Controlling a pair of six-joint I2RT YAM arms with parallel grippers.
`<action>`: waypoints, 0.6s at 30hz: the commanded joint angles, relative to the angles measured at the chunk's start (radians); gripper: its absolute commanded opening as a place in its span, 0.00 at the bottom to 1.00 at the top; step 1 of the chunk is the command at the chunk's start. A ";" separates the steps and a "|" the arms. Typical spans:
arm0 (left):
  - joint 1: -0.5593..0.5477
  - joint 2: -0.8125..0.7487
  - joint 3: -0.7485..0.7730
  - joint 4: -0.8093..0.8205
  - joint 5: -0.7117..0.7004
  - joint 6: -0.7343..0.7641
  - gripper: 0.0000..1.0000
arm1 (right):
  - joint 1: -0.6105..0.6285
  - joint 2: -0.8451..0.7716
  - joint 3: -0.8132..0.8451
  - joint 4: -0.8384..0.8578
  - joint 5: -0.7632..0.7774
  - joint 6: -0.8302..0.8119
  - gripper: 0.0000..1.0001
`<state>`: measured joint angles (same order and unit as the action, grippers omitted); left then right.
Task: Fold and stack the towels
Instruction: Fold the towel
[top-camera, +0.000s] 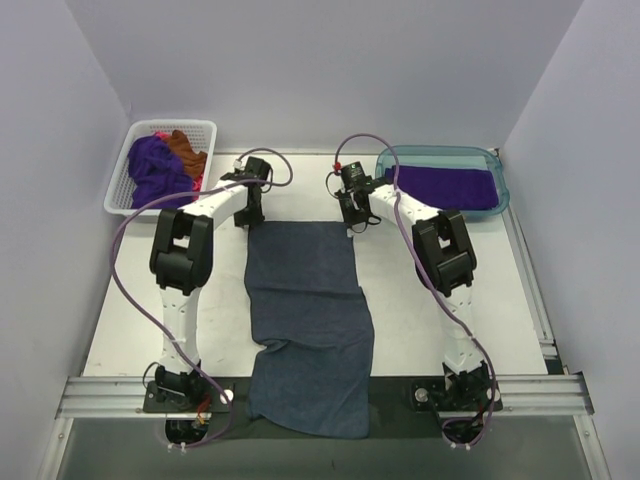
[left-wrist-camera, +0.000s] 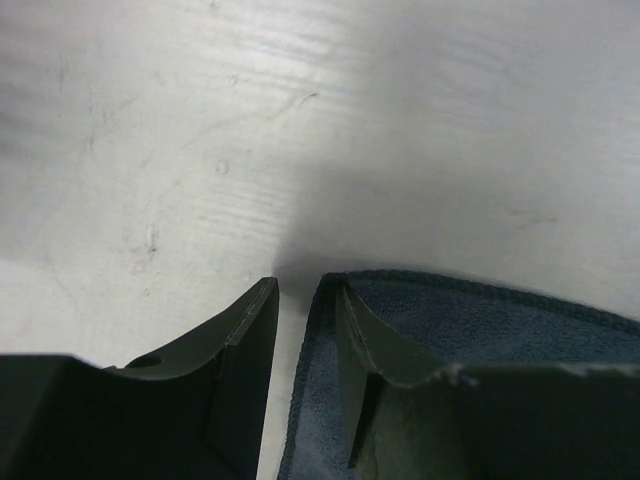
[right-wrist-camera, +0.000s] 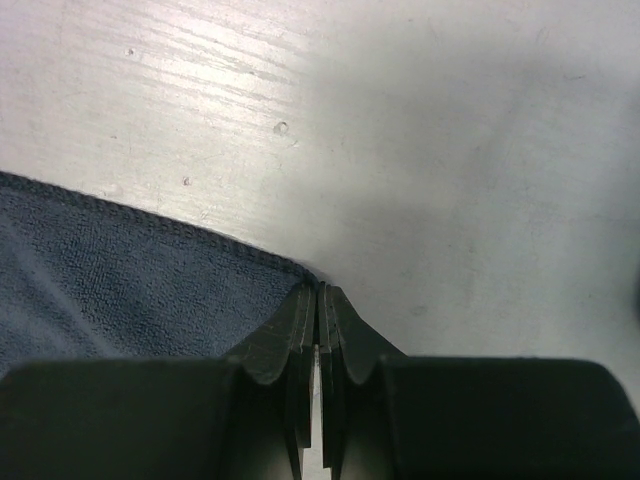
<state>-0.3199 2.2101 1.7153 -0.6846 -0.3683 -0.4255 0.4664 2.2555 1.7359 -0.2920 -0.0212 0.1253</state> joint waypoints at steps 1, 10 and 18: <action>0.038 0.005 -0.088 -0.133 0.026 -0.022 0.40 | 0.006 -0.013 -0.053 -0.151 -0.023 -0.009 0.00; 0.041 -0.035 -0.172 -0.107 0.065 -0.035 0.48 | 0.015 -0.050 -0.072 -0.151 -0.031 -0.029 0.00; 0.027 0.006 -0.114 -0.095 0.123 -0.001 0.40 | 0.037 -0.039 -0.053 -0.151 -0.019 -0.052 0.00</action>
<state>-0.2859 2.1422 1.6165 -0.6853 -0.3145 -0.4507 0.4812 2.2288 1.7016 -0.3126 -0.0368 0.0917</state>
